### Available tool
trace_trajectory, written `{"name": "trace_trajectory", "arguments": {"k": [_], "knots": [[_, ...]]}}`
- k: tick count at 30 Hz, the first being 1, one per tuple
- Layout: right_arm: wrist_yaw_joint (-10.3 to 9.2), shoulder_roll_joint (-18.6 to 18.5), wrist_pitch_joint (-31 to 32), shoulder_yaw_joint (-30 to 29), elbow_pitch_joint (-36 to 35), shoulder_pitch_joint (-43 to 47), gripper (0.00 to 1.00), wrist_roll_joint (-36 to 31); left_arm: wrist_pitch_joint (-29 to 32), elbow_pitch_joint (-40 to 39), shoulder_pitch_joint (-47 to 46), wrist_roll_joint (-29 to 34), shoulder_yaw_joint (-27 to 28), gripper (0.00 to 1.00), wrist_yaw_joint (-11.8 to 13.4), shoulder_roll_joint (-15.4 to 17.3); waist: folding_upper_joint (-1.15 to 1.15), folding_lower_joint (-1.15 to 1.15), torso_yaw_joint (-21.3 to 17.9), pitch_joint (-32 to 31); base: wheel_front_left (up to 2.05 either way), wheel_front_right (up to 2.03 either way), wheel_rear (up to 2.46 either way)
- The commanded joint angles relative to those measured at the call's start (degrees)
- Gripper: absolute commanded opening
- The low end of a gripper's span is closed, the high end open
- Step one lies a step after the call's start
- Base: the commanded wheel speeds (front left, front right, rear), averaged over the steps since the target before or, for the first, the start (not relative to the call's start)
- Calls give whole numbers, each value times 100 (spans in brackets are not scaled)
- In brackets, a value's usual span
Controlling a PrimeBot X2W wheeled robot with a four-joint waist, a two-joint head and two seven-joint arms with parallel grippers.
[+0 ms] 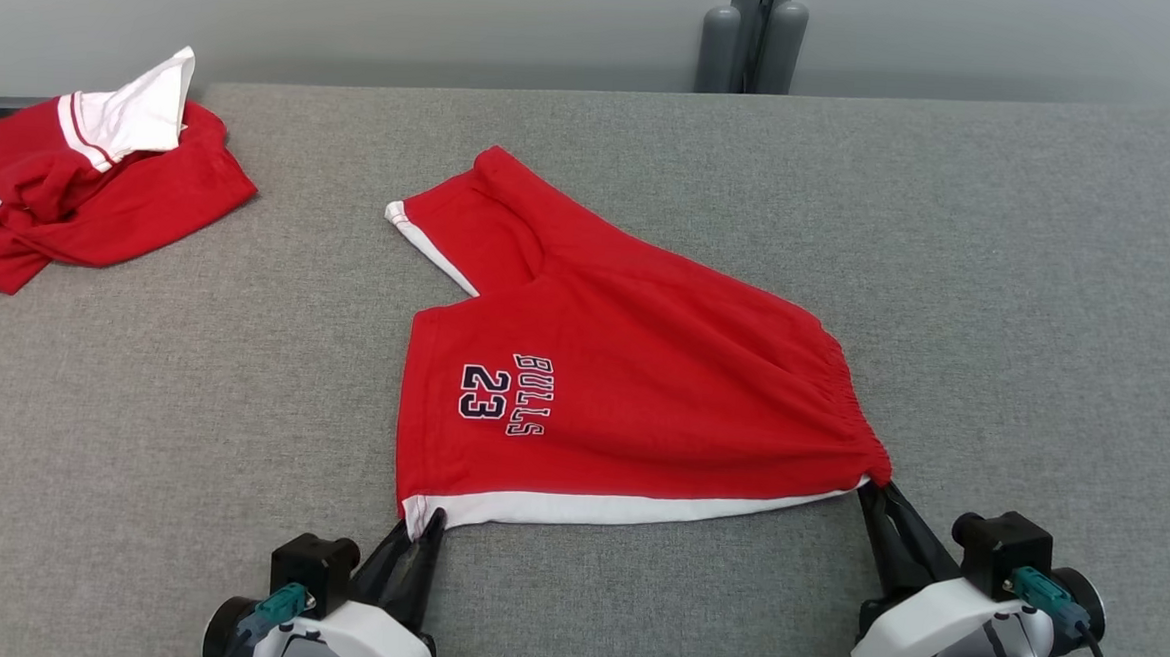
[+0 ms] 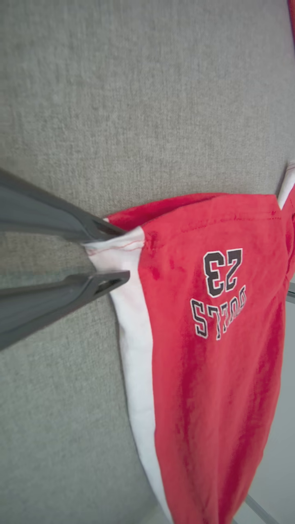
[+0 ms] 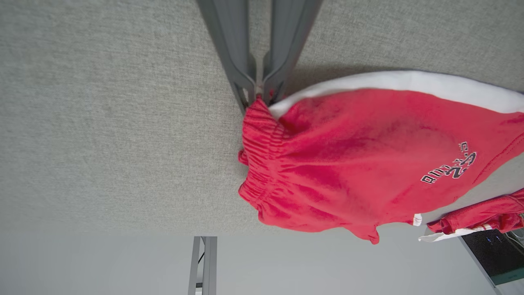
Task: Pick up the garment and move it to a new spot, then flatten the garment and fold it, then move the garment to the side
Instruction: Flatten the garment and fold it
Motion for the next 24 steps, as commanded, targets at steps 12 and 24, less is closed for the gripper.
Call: {"name": "trace_trajectory", "arguments": {"k": [12,24], "knots": [[1,-80,-31,28,-356,-118,0,233,-27,-920,-4,-17,380,0,95,78,0,0,-41,-94,0,0,0],[1,-436,-31,-3,-2145,98,0,701,-20,-3189,231,-119,829,0,21,50,0,0,-121,-470,0,0,0]]}}
